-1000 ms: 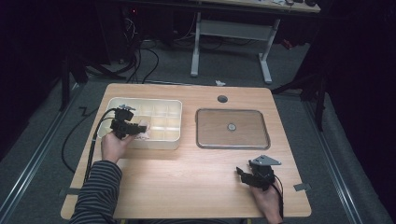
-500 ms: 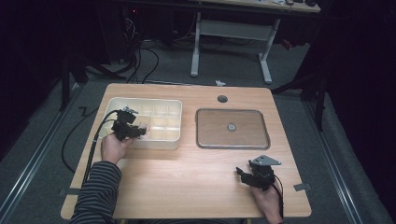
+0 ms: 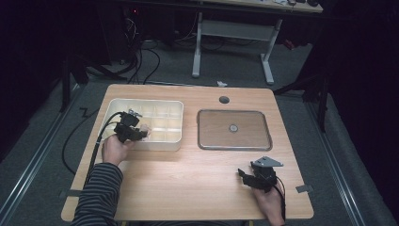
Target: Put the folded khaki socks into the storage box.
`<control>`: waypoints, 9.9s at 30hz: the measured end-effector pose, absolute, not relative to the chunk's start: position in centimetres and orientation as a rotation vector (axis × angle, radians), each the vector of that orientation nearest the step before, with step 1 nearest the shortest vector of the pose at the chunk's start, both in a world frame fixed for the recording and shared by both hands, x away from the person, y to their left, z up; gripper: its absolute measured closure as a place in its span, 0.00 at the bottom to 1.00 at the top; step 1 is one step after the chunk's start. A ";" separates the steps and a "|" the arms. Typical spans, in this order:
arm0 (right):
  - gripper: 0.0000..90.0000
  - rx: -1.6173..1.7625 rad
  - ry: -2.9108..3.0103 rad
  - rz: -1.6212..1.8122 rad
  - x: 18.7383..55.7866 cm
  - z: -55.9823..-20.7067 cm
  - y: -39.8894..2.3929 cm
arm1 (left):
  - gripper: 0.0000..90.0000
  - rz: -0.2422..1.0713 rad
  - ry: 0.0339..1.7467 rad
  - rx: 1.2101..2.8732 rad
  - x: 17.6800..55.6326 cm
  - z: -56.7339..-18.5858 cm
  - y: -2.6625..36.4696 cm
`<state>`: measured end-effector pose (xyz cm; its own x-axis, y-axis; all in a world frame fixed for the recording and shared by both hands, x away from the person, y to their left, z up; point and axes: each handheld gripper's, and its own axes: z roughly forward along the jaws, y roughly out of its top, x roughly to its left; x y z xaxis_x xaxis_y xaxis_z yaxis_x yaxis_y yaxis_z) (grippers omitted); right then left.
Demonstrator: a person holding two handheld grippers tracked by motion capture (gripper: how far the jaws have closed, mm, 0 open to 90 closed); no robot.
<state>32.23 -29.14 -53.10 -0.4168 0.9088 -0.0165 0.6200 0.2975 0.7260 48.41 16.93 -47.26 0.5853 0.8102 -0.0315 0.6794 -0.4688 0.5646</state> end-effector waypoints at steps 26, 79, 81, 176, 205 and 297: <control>0.40 1.363 2.147 0.914 32.3 -53.1 -29.1 | 0.68 0.272 1.199 2.327 48.1 -46.9 17.1; 0.39 1.363 2.147 0.914 32.3 -53.1 -29.1 | 0.50 0.344 1.246 2.102 46.7 -45.3 18.5; 0.39 1.364 2.147 0.914 32.3 -53.1 -29.1 | 0.50 0.350 1.245 2.096 46.6 -45.3 18.5; 0.39 1.362 2.148 0.913 32.3 -53.1 -29.1 | 0.20 0.438 1.318 1.922 38.6 -45.5 13.7; 0.39 1.360 2.149 0.913 32.3 -53.1 -29.1 | 0.20 0.409 1.220 2.017 37.0 -46.5 9.5; 0.39 1.355 2.151 0.911 32.2 -53.1 -29.1 | 0.12 0.467 1.132 2.102 36.4 -53.6 7.0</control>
